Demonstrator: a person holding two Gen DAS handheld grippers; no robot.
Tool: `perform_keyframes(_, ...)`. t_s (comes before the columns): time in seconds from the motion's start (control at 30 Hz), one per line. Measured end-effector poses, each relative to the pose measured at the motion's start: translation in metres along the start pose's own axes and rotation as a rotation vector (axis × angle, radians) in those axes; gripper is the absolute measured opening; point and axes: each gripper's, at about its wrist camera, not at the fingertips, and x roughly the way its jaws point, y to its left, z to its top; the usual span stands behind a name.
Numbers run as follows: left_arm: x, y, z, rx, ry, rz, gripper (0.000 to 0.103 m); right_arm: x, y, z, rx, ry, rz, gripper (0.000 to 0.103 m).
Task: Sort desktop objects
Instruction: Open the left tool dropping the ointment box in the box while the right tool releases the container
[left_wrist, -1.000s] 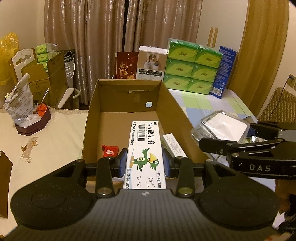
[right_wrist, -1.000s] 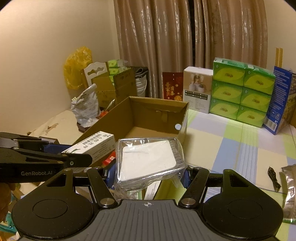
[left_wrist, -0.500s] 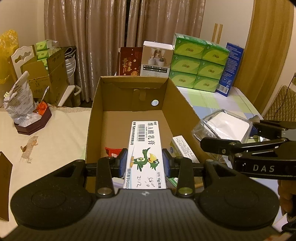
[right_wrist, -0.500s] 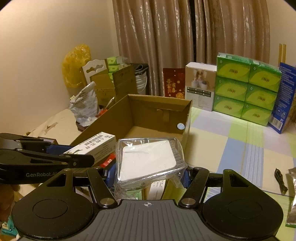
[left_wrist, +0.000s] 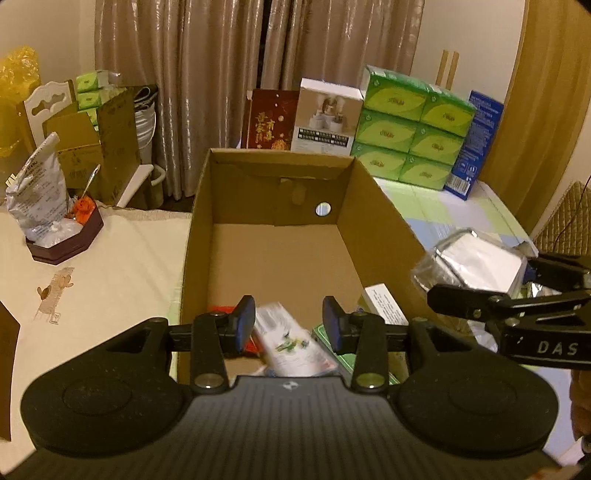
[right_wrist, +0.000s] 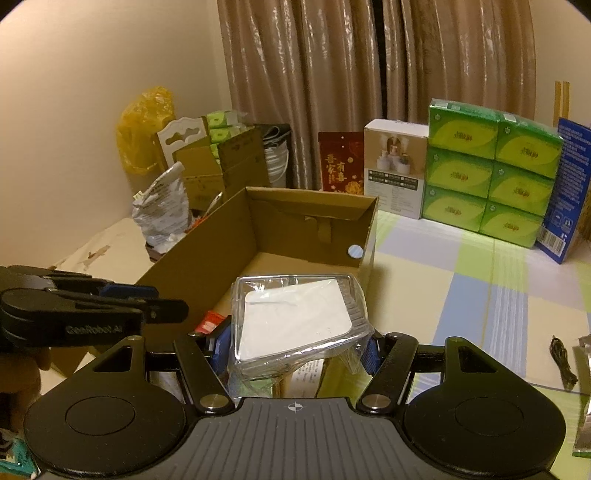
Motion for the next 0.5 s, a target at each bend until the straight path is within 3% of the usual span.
perform_keyframes(0.37,-0.027,0.008,-0.003,-0.038,-0.053,0.022,0.04,0.013,0.01,0.008,0.02,0.003,0.057,0.063)
perform_keyframes(0.43,-0.03,0.009,-0.004,-0.045,-0.057,0.03,0.045,0.015,0.013,0.015,0.016,-0.022,0.096,0.081)
perform_keyframes(0.5,-0.033,0.01,-0.006,-0.047,-0.059,0.037,0.05,0.012,0.016,0.02,-0.012,-0.059,0.086,0.085)
